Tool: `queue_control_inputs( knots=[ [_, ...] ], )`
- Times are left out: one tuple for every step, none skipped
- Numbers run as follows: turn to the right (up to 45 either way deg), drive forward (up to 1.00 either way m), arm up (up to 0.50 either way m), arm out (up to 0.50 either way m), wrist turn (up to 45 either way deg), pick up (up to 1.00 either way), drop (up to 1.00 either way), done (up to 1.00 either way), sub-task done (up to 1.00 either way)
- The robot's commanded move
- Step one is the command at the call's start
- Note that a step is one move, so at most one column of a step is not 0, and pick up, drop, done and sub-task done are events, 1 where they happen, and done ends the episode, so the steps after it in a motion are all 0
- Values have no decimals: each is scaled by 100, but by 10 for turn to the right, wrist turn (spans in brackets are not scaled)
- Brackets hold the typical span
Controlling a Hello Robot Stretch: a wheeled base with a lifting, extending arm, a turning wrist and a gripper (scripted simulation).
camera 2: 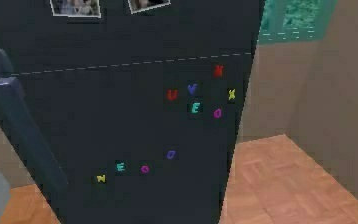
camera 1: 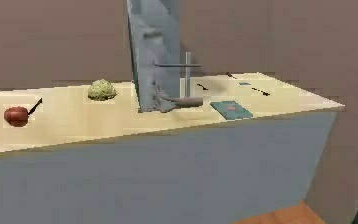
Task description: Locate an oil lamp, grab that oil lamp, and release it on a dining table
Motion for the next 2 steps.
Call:
queue_control_inputs(
  knots=[
    [-450,0,0,0,0,0,0,0,0],
    [-210,0,0,0,0,0,0,0,0]
  ],
)
